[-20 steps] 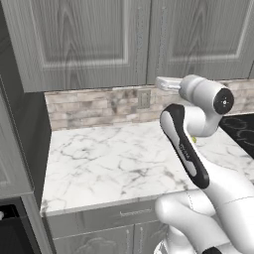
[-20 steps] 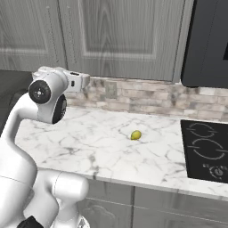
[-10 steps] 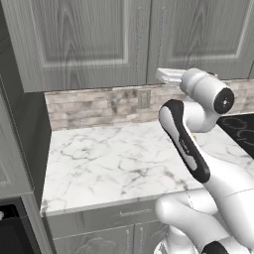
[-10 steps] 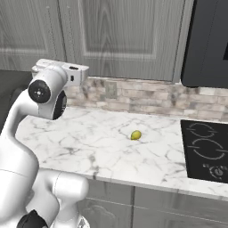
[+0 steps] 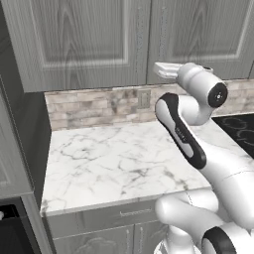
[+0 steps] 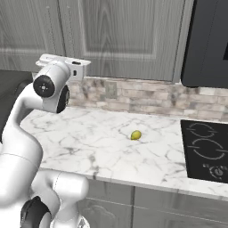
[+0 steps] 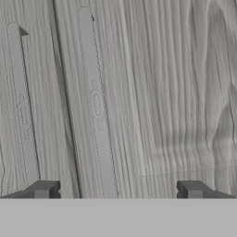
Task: Pick the sponge and sponge from the cabinet and place them on the counter.
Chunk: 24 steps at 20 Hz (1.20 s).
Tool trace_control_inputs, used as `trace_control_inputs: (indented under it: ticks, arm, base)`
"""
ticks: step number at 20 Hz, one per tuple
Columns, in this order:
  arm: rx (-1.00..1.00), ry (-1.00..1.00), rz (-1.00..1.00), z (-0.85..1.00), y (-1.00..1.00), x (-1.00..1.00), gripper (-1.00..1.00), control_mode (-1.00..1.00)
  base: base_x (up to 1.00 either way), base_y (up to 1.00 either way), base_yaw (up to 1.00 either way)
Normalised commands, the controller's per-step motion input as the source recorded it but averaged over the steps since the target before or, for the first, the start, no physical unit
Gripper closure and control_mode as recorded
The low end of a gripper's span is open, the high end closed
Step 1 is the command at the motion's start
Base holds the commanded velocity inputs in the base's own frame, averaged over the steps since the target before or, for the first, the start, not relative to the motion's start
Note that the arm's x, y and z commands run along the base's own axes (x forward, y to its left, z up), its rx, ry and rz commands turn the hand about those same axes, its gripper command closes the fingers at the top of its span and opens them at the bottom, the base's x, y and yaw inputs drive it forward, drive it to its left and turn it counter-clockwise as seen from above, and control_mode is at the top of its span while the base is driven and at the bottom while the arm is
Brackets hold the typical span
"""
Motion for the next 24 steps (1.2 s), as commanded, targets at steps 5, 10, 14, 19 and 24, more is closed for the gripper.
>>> trace_control_inputs:
  ticks: [5, 10, 14, 19, 24]
  arm:
    - [0.00, 0.00, 0.00, 0.11, 0.01, 0.27, -1.00, -1.00]
    - [-0.03, -0.02, 0.00, 0.11, 0.04, 0.21, -1.00, -1.00]
    - [-0.03, -0.01, 0.00, 0.12, 0.04, 0.21, -1.00, -1.00]
    - [-0.03, 0.00, 0.00, 0.03, 0.03, 0.32, -1.00, -1.00]
    - [-0.02, 0.00, 0.00, 0.00, 0.00, 0.45, -1.00, -1.00]
  base:
    - [0.00, 0.00, 0.00]
    - [0.00, 0.00, 0.00]
    - [0.00, 0.00, 0.00]
    - [0.00, 0.00, 0.00]
    - [0.00, 0.00, 0.00]
